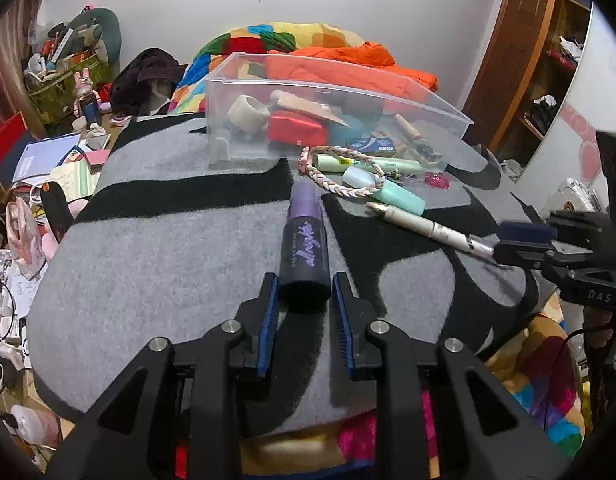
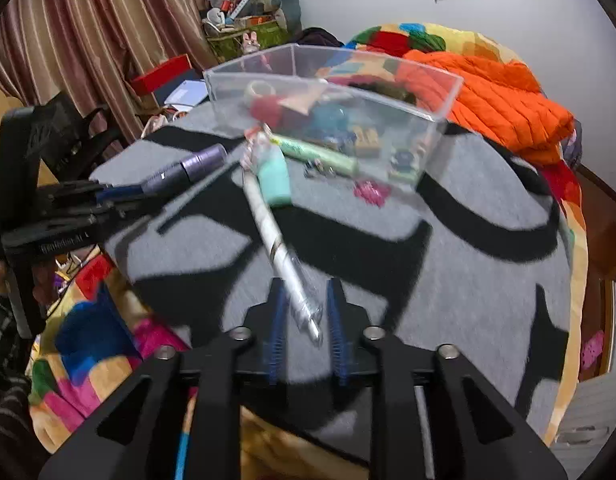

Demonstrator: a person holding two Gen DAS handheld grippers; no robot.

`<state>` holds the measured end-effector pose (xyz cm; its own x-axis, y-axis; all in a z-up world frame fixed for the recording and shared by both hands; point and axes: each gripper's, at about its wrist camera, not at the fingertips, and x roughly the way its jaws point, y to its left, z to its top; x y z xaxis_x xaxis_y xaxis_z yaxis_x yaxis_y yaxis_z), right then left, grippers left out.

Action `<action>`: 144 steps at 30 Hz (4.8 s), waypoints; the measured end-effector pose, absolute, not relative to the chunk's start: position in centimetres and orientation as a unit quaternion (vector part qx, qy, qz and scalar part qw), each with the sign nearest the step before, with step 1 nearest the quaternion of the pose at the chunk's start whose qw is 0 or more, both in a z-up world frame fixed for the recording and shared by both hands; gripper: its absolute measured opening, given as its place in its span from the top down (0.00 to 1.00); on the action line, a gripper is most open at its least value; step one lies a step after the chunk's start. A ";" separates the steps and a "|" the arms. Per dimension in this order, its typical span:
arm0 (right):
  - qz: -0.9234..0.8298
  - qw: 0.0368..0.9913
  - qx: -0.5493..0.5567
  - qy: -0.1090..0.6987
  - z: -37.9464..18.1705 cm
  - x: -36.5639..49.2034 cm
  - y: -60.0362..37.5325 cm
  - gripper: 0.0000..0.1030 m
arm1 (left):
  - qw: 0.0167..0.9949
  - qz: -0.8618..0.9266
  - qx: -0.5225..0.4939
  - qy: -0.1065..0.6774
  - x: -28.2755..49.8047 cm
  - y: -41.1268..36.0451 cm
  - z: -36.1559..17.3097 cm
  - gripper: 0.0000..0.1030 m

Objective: Organize objects
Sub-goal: 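Grasp purple spray bottle with left tool while right tool grasps silver pen, then drop purple bottle in box with left tool while right tool drops pen in, then reach left tool to rope bracelet while right tool reaches mint-green tube, then grasp pink-and-white rope bracelet with left tool while right tool grasps mint tube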

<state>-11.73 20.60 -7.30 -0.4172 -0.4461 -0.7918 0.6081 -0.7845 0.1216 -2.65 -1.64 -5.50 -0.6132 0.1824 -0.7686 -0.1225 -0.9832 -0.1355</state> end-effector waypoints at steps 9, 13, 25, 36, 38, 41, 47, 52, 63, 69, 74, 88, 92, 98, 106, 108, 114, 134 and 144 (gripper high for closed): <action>-0.845 0.302 0.427 0.115 -8.8 -12.5 16.8 0.73 | 0.068 0.908 -0.413 -0.028 -4.2 -1.0 -6.0 0.74; -0.848 0.303 0.422 0.101 -8.3 -11.6 17.3 0.90 | 0.062 0.911 -0.406 -0.031 -3.9 -1.1 -5.9 0.76; -0.880 0.284 0.379 0.014 -3.8 -10.7 21.0 0.90 | 0.064 0.932 -0.352 -0.051 -2.0 -2.1 -1.7 0.76; -0.907 0.249 0.338 -0.016 -0.5 -14.6 21.4 0.90 | 0.078 0.950 -0.297 -0.058 -4.2 -1.8 3.0 0.76; -0.909 0.246 0.337 -0.018 -0.2 -15.5 21.2 0.90 | 0.079 0.951 -0.293 -0.056 -5.1 -1.6 3.6 0.76; -0.908 0.246 0.338 -0.022 0.0 -17.6 20.7 0.90 | 0.083 0.951 -0.292 -0.055 -6.4 -1.4 4.0 0.76; -0.904 0.244 0.350 -0.013 -0.2 -21.2 19.3 0.90 | 0.093 0.946 -0.307 -0.047 -10.1 -0.8 4.1 0.76; -0.902 0.235 0.362 0.025 -1.0 -24.0 17.4 0.90 | 0.095 0.942 -0.321 -0.036 -13.3 0.3 3.5 0.76; -0.883 0.238 0.398 0.075 -4.1 -27.0 14.8 0.90 | 0.091 0.929 -0.357 -0.032 -18.1 1.3 0.8 0.76; -0.870 0.242 0.421 0.085 -5.1 -27.4 14.7 0.90 | 0.106 0.914 -0.389 -0.045 -19.2 1.2 -0.7 0.76; -0.866 0.238 0.432 0.083 -5.2 -27.5 14.9 0.90 | 0.112 0.912 -0.391 -0.052 -18.8 1.2 -0.6 0.76; -0.895 0.238 0.370 0.075 -1.0 -22.3 16.9 0.54 | 0.113 0.927 -0.355 -0.038 -13.9 1.0 2.2 0.59; -0.902 0.240 0.350 0.083 -0.5 -20.0 17.4 0.52 | 0.123 0.921 -0.368 -0.039 -12.2 0.8 1.4 0.58; -0.899 0.247 0.352 0.086 -1.7 -17.6 18.1 0.52 | 0.144 0.899 -0.413 -0.021 -10.9 2.0 -2.0 0.58; -0.874 0.259 0.397 0.104 -5.7 -17.0 17.6 0.52 | 0.166 0.869 -0.466 -0.003 -12.2 3.8 -6.2 0.58; -0.866 0.270 0.408 0.105 -6.6 -17.0 17.3 0.52 | 0.167 0.871 -0.463 -0.001 -12.3 3.8 -6.2 0.61; -0.845 0.301 0.427 0.109 -7.9 -17.9 16.1 0.65 | 0.161 0.874 -0.459 0.011 -12.4 3.2 -6.3 0.84; -0.836 0.317 0.423 0.146 -9.2 -16.9 13.3 0.82 | 0.146 0.881 -0.448 -0.037 -9.3 -0.7 -5.0 0.94; -0.842 0.294 0.436 0.119 -8.8 -15.0 18.0 0.85 | 0.155 0.875 -0.458 0.022 -13.2 3.6 -5.3 0.70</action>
<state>-14.98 17.97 -8.84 -0.4479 -0.3909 -0.8041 0.5987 -0.7991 0.0549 -13.19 3.57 -5.35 -0.5333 0.2509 -0.8079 -0.2920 -0.9509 -0.1025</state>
